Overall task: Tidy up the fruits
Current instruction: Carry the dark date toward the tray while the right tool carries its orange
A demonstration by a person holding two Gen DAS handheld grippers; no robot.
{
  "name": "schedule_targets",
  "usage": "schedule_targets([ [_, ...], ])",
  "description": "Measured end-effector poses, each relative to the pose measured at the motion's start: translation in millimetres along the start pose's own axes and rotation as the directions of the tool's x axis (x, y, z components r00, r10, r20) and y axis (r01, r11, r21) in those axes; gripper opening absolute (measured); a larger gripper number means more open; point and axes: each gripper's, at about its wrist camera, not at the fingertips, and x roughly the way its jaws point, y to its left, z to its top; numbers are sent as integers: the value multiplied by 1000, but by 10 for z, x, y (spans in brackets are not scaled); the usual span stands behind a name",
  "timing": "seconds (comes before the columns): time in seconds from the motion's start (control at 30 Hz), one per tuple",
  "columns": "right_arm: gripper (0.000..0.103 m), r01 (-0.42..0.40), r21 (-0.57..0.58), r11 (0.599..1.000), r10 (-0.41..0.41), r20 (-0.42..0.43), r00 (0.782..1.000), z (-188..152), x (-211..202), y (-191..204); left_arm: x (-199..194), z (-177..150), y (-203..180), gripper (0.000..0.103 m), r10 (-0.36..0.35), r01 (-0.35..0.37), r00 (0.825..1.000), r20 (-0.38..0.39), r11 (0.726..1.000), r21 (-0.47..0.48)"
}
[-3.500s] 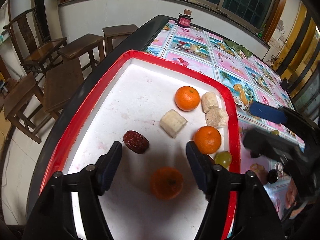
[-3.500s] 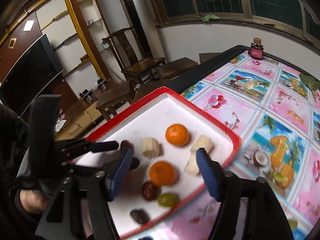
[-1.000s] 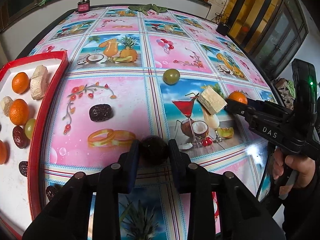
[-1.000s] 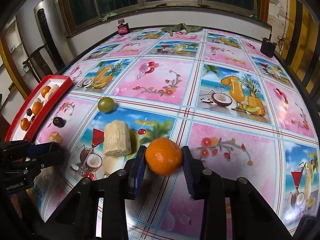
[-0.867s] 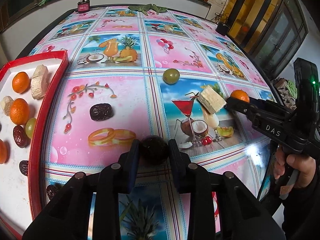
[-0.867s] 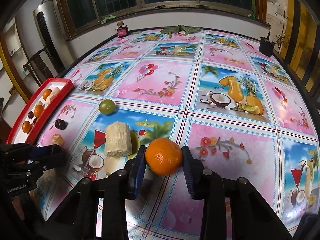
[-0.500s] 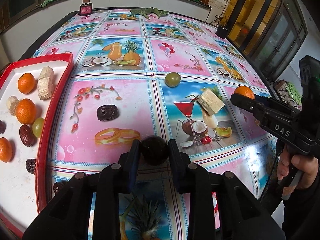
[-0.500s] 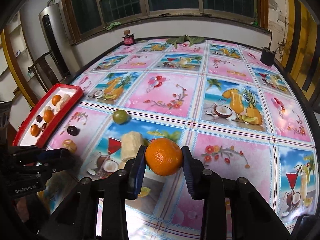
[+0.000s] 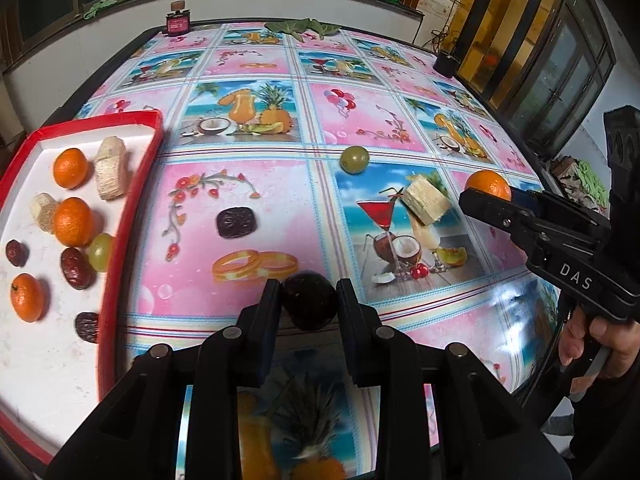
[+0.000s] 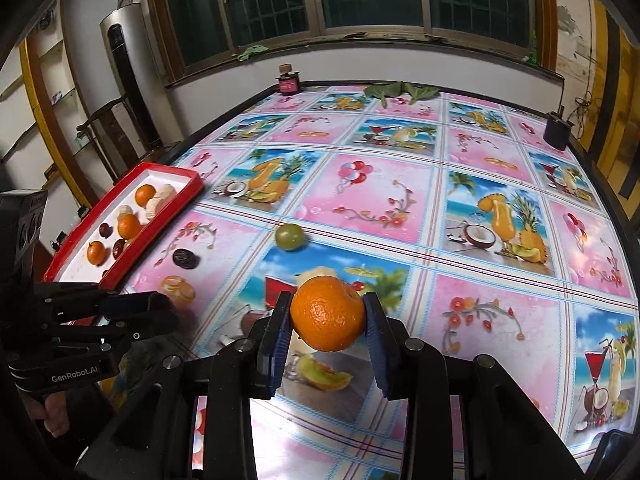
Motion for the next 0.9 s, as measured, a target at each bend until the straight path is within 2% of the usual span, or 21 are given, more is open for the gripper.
schedule_targets([
  [0.9,35,-130,-119,984,130,-11,991,110,67,686,-423,65,388,26,69,-67,996,55,997,-31],
])
